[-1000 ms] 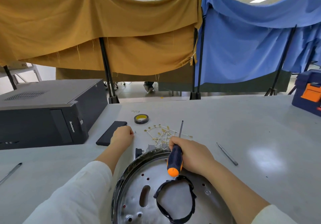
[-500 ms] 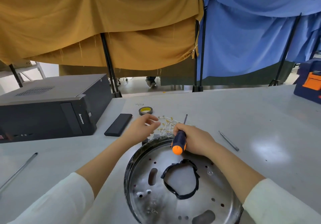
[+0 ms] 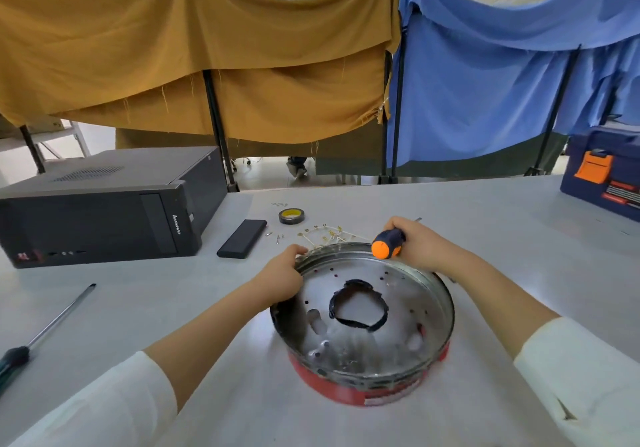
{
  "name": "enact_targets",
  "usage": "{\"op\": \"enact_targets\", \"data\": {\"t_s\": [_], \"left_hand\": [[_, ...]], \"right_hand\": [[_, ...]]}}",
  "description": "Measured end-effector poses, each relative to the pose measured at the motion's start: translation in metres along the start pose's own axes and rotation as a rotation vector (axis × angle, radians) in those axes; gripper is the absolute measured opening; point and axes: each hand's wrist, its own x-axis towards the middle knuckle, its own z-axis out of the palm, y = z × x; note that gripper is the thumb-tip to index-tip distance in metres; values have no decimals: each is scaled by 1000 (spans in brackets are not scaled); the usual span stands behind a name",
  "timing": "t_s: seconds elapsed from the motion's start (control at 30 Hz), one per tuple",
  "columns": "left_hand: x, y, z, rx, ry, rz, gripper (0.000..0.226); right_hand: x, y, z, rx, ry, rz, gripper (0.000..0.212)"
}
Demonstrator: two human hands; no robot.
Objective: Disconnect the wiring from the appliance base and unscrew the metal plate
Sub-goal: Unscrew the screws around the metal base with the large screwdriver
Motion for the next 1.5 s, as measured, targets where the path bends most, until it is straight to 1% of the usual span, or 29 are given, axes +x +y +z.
{"op": "enact_targets", "data": {"t_s": [0.07, 0.17, 0.3, 0.47, 0.53, 0.6, 0.7, 0.77, 0.83, 0.93, 1.0, 1.07, 1.1, 1.13, 1.2, 1.23, 1.3, 1.37, 1.43, 1.47, 1.5], "left_hand": [[-8, -2, 3, 6, 24, -22, 66], [-23, -6, 7, 50, 52, -20, 71], [-44, -10, 8, 149, 129, 30, 78], [-45, -11, 5, 282, 122, 2, 77], [-43, -10, 1, 331, 115, 7, 76], [-40, -11, -3, 320, 83, 5, 78], [-36, -11, -10, 204, 59, 13, 81], [-32, -10, -13, 181, 92, 43, 81], [-27, -5, -14, 228, 145, 85, 78], [-18, 5, -12, 317, 163, 154, 69], [-12, 13, -6, 471, 142, 186, 64], [-5, 21, 3, 633, 100, 201, 61], [-1, 24, 7, 642, 47, 199, 62], [3, 26, 11, 598, -25, 199, 64], [9, 29, 16, 449, -152, 206, 65], [11, 29, 18, 399, -175, 208, 65], [14, 25, 20, 375, -141, 201, 63], [16, 21, 22, 392, -78, 195, 61], [18, 19, 20, 406, -37, 191, 64], [21, 19, 17, 425, -26, 183, 65], [23, 19, 14, 456, -17, 172, 65]], "right_hand": [[-5, 6, 5, 31, 9, 16, 22], [-10, 7, 10, 39, 82, 49, 26], [-13, 5, 15, 20, 132, -8, 27], [-10, -7, 16, -177, 113, 24, 26], [-9, -8, 18, -226, 132, 47, 26], [-10, -6, 21, -246, 173, 70, 28], [-10, -1, 29, -240, 227, 97, 31], [-10, 3, 35, -233, 203, 102, 28], [-9, 5, 39, -225, 152, 73, 28], [-3, -2, 36, -155, 17, -27, 34], [0, -11, 36, -115, -90, -106, 41], [2, -19, 39, -103, -159, -175, 44], [3, -21, 41, -90, -168, -198, 45], [4, -22, 43, -66, -167, -215, 44], [5, -22, 47, -13, -140, -230, 39], [6, -21, 49, 13, -120, -225, 33], [9, -18, 51, 52, -59, -197, 24], [9, -19, 49, 106, 36, -158, 25], [9, -26, 44, 308, 146, -171, 28], [10, -31, 40, 421, 200, -175, 25], [10, -37, 34, 477, 248, -167, 16]]}}
